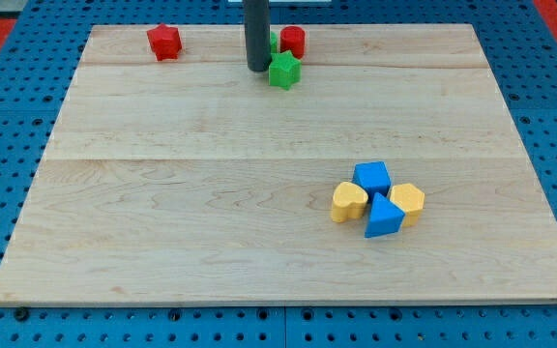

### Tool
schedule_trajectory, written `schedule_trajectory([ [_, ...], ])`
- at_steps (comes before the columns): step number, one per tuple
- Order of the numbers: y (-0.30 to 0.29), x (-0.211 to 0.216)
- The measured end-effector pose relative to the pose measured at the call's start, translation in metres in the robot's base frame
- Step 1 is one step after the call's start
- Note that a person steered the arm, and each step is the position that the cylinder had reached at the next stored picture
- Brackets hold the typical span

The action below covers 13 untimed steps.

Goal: Push the green circle closer to green star

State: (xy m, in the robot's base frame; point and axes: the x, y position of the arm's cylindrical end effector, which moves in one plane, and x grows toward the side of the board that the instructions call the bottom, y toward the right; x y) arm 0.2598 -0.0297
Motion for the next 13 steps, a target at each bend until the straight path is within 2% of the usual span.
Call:
schedule_trajectory([
  [1, -0.007, -0.025],
  [2, 0.007, -0.028],
  [3, -0.037, -0.032],
  [4, -0.032, -0.064],
  [5, -0.03, -0.067],
  [6, -0.008, -0.066],
  [7, 0.102, -0.064],
  [8, 0.132, 0.013],
  [9, 0.204, 0.018],
  [10, 0.252, -0.059],
  [13, 0.235, -0.068],
])
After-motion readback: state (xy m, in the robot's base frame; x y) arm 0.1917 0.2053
